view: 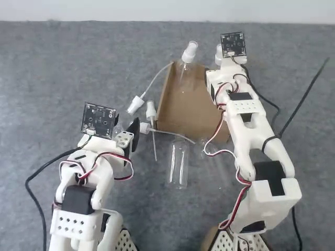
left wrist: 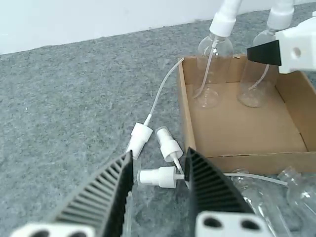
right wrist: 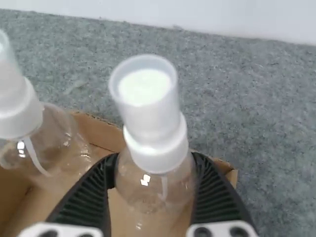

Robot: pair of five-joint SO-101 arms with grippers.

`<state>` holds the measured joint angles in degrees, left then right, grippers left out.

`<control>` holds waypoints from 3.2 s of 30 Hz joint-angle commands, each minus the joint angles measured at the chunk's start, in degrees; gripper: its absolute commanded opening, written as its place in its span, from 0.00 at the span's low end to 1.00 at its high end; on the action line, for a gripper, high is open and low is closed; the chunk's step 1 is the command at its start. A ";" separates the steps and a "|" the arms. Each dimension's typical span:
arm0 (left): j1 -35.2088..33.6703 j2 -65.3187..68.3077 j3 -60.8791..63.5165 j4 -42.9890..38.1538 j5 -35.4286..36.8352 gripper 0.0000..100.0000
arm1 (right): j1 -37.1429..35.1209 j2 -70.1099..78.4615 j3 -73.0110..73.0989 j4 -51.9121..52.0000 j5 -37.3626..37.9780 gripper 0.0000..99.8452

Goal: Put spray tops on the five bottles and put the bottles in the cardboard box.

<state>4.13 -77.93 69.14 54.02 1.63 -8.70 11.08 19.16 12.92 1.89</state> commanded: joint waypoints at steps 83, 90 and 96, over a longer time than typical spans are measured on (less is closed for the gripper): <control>0.09 0.35 -0.13 -1.23 -0.09 0.16 | -0.84 -25.36 -17.41 33.27 2.64 0.24; 0.09 0.35 -0.13 -1.23 -0.09 0.16 | -5.23 -33.54 -17.32 62.20 2.64 0.24; 0.09 0.35 -0.13 -1.23 -0.09 0.16 | -15.08 -33.98 -16.00 83.56 2.55 0.25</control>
<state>4.13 -77.93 69.14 54.02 1.63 -18.81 -19.78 5.27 87.91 3.82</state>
